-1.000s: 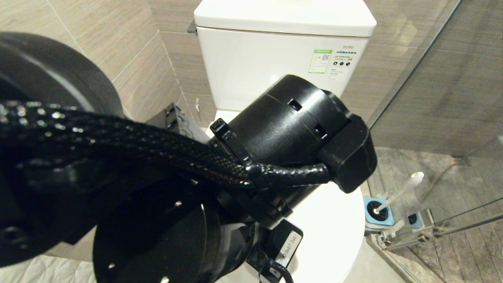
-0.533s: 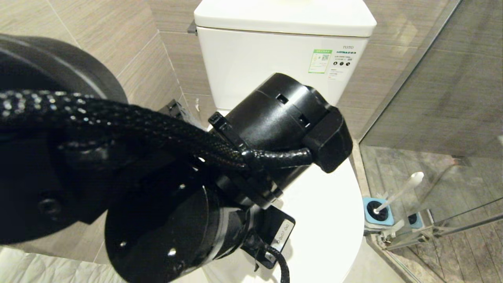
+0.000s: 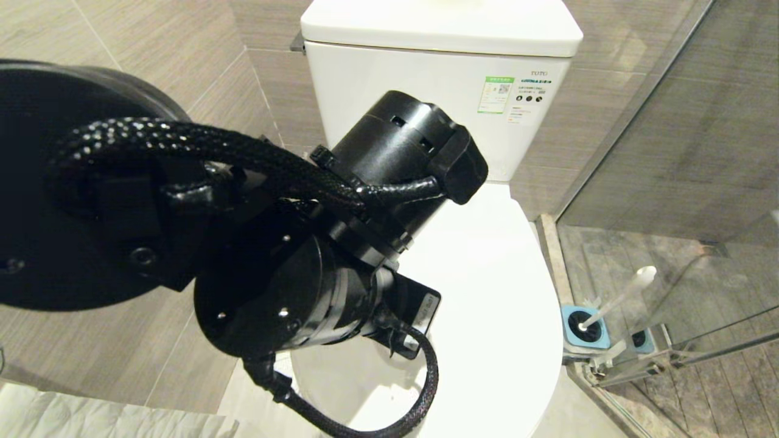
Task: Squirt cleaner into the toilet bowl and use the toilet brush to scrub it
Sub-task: Close the toilet lid
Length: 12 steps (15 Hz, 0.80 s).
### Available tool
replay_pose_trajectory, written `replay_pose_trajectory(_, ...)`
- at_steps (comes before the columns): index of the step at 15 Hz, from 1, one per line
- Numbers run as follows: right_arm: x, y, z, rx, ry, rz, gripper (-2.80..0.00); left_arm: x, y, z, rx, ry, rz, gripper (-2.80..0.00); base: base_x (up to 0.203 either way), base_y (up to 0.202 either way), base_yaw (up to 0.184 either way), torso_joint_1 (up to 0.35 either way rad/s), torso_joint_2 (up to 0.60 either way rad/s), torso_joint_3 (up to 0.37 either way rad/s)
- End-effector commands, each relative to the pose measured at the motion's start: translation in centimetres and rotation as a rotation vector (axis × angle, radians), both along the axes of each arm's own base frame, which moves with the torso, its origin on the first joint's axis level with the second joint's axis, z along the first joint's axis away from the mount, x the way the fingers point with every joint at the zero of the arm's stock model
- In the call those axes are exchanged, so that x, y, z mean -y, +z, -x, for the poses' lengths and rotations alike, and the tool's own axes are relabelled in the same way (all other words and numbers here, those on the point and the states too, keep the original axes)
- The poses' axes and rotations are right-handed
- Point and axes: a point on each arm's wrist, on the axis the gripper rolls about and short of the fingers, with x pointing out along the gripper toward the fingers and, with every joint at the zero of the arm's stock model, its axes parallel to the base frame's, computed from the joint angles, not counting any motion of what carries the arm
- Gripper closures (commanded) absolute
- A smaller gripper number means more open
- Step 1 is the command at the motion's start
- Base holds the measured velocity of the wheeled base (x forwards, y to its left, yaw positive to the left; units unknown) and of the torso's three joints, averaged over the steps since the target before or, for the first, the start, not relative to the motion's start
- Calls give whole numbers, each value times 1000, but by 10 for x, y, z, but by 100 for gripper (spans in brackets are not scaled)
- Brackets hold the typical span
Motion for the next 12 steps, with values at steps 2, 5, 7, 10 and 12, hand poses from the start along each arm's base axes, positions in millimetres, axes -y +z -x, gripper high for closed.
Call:
replay_pose_trajectory(2, 0, 0, 0, -1, 1, 1, 0, -6, 6, -11, 29, 42, 46, 0, 0, 0, 0, 0, 0, 0)
replay_pose_trajectory(5, 0, 0, 0, -1, 1, 1, 0, -11, 12, -21, 60, 69, 79, 0, 0, 0, 0, 0, 0, 0)
replay_pose_trajectory(7, 0, 0, 0, -1, 1, 1, 0, -12, 14, -22, 66, 75, 91, 0, 0, 0, 0, 4, -1, 35)
replay_pose_trajectory(10, 0, 0, 0, -1, 1, 1, 0, -16, 18, -21, 63, 70, 110, 0, 0, 0, 0, 2, 2, 155)
replay_pose_trajectory(12, 0, 0, 0, -1, 1, 1, 0, -18, 19, -20, 65, 69, 115, 0, 0, 0, 0, 2, 0, 189)
